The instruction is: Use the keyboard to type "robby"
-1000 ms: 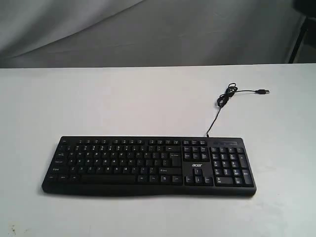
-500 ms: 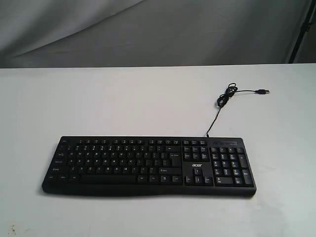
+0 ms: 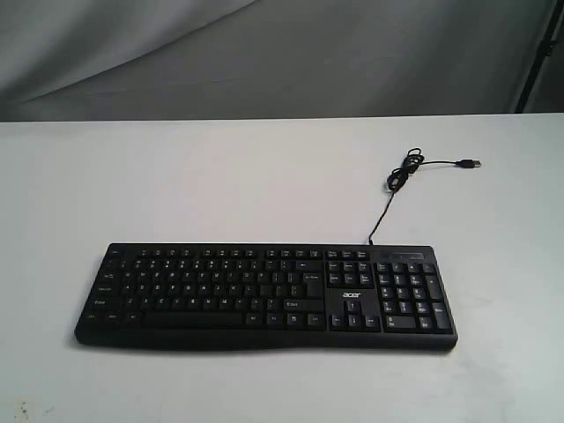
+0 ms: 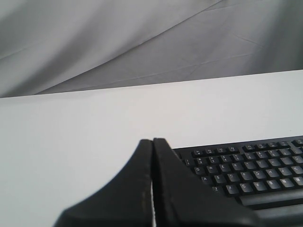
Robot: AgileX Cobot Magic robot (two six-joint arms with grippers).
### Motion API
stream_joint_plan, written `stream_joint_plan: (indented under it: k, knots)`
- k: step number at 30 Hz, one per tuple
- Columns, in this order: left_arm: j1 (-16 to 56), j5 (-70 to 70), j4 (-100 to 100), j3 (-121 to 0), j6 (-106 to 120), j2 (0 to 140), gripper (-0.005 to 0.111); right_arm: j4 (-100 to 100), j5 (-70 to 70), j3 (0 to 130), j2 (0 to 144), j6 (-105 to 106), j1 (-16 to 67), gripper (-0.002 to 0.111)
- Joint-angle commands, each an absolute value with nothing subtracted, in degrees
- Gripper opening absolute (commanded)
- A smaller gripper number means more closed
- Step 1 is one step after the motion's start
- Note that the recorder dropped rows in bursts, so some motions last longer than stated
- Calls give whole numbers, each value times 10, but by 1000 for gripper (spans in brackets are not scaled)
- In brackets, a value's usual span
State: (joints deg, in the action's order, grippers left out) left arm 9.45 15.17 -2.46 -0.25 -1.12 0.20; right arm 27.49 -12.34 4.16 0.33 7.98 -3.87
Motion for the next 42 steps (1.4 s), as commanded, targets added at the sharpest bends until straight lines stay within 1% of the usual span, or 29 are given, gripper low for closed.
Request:
stream_joint_plan:
  k: [1, 12, 17, 18, 28, 42]
  knots:
    - [98, 148, -27, 0, -13, 0, 0, 264, -83, 41, 0, 22, -27, 0]
    - [98, 148, -27, 0, -13, 0, 0, 88, -142, 34, 0, 21, -23, 0]
    - [98, 148, -27, 0, -13, 0, 0, 85, -115, 0, 0, 14, 0, 0]
    - [98, 148, -27, 0, -13, 0, 0, 71, -150, 0, 0, 14, 0, 0]
    - [98, 148, -27, 0, -13, 0, 0, -3, -189, 0, 0, -17, 0, 0]
    - [98, 148, -27, 0, -13, 0, 0, 13, -190, 0, 0, -17, 0, 0]
